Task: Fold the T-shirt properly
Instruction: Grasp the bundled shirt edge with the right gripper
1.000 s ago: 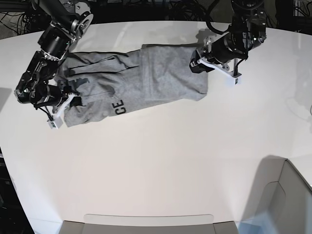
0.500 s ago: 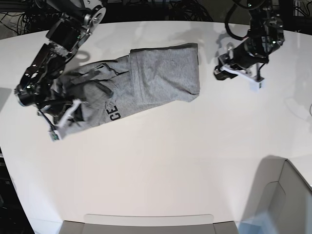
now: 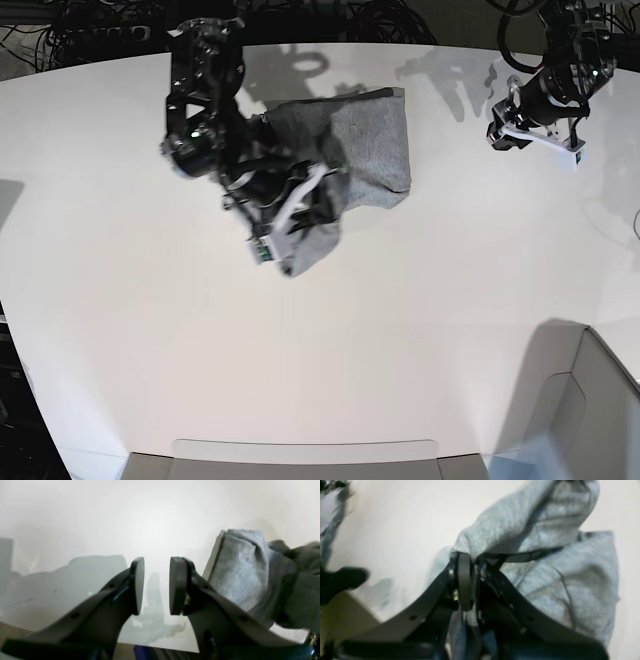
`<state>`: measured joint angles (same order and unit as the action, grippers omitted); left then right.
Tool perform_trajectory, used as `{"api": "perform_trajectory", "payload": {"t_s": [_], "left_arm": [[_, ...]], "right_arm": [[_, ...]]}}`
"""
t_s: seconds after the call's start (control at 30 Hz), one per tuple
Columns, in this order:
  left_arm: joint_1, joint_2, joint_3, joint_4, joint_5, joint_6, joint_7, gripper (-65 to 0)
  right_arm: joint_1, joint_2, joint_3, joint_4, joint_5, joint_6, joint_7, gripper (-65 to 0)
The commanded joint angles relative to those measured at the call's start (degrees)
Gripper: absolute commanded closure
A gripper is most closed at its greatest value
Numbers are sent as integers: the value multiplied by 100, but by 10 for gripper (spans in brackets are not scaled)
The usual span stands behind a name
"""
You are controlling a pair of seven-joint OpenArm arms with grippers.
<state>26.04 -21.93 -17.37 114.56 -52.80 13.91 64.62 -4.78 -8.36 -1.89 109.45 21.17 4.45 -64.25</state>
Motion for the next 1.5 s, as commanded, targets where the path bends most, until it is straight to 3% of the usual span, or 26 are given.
{"api": "perform_trajectory", "payload": {"t_s": [0.0, 0.2, 0.4, 0.47, 0.63, 0.8, 0.87, 1.03, 1.13, 1.3, 1.47], "left_arm": [[-6, -62, -35, 82, -96, -15, -5, -165], [-15, -35, 0, 82, -96, -24, -5, -165], [11, -53, -26, 82, -96, -33, -5, -166], [11, -53, -17, 82, -96, -42, -5, -166], [-6, -35, 0, 82, -96, -42, -5, -166], [-15, -44, 0, 82, -96, -42, -5, -166], [-15, -44, -17, 82, -96, -42, -5, -166], [-15, -53, -26, 73, -96, -42, -5, -166], [-15, -53, 0, 73, -96, -42, -5, -166], [-15, -53, 0, 73, -96, -42, -5, -166], [-24, -44, 9, 73, -96, -42, -5, -166]], "right_arm": [[113, 5, -237, -4, 103, -150, 293, 0], [183, 93, -967, -848, 94, -1073, 1049, 0], [350, 339, -1547, -1217, 94, -1680, 1119, 0], [350, 401, -1820, -1209, 112, -1838, 1119, -76], [350, 454, -2514, -769, 138, -1873, 1128, -232], [350, 454, -2840, -347, 112, -1882, 1128, -246], [324, 462, -2813, -180, 103, -1891, 1128, -246], [376, 911, -2391, 506, 103, -1917, 1146, -233], [482, 1016, -1609, 558, 112, -1917, 1137, -179], [631, 1315, -545, 312, 156, -1909, 1128, -5], [798, 1359, -220, -373, 156, -1777, 1128, 0]]}}
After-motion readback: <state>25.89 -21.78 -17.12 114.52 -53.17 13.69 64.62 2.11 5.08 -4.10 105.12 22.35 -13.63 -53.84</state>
